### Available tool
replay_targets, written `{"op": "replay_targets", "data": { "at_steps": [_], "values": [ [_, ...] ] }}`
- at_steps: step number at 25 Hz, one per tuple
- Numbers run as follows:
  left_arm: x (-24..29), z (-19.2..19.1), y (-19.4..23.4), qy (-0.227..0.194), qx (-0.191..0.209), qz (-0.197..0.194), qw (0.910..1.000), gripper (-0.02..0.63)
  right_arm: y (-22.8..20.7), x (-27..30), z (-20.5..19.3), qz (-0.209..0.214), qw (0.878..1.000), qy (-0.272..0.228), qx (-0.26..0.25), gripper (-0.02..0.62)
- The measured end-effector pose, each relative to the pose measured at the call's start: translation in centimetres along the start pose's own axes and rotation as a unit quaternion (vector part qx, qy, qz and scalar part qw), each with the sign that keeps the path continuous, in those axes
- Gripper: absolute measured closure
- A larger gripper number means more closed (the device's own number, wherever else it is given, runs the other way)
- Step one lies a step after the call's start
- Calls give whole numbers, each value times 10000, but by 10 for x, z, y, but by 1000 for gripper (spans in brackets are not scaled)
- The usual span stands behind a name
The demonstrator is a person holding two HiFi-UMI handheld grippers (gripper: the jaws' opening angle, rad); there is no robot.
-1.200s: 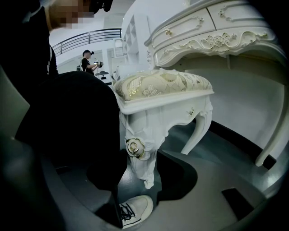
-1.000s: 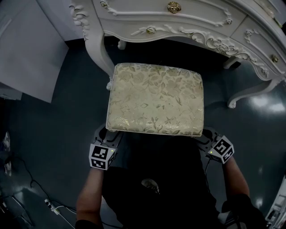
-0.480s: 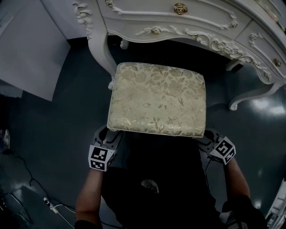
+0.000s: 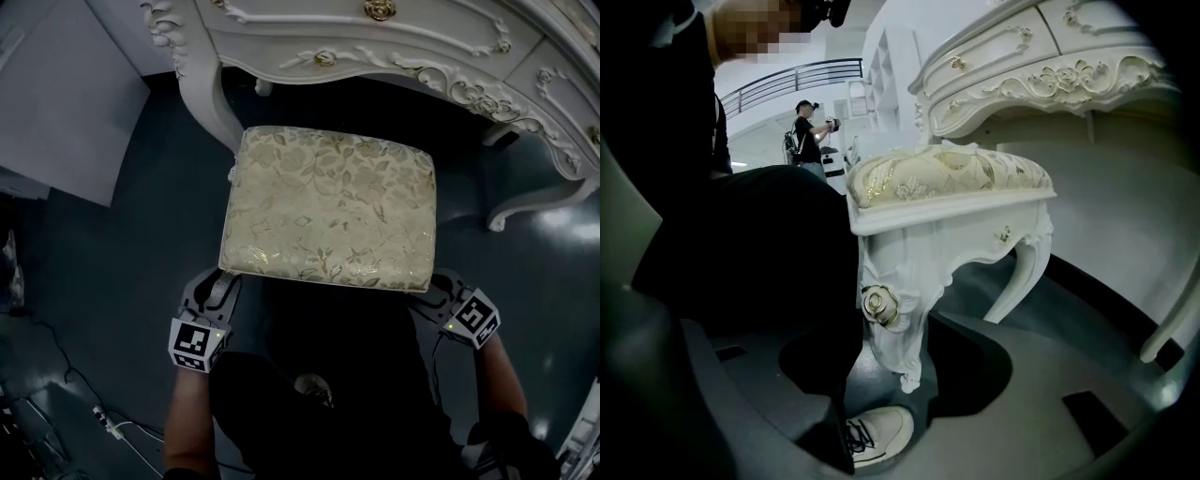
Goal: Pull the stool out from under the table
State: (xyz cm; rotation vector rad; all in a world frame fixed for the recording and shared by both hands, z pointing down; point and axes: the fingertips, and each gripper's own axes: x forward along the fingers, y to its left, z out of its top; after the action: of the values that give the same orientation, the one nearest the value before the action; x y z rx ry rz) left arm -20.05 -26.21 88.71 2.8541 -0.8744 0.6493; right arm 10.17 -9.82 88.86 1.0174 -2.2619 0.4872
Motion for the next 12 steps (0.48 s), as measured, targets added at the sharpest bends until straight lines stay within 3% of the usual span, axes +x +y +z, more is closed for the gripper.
{"op": "replay_targets", "data": {
  "at_steps": [3,4,5,6,7,12],
  "values": [
    [-9,2,-3,8,372,110,9992,483,1,-9,-7,65,9998,126,-135,380],
    [-15,2,-1,50,468,219,9987,549,2,-14,-9,97,9997,165,-128,391],
    [-22,3,3,89,469,363,9982,576,2,-19,-10,106,9997,203,-106,427],
    [-30,4,8,119,369,504,9980,589,2,-25,-9,87,9996,251,-81,521],
    [-39,8,11,134,207,614,9978,598,1,-31,-6,59,9995,313,-50,558],
    [-85,59,2,142,-837,911,9922,598,-2,-75,47,51,9993,234,280,568]
  ]
}}
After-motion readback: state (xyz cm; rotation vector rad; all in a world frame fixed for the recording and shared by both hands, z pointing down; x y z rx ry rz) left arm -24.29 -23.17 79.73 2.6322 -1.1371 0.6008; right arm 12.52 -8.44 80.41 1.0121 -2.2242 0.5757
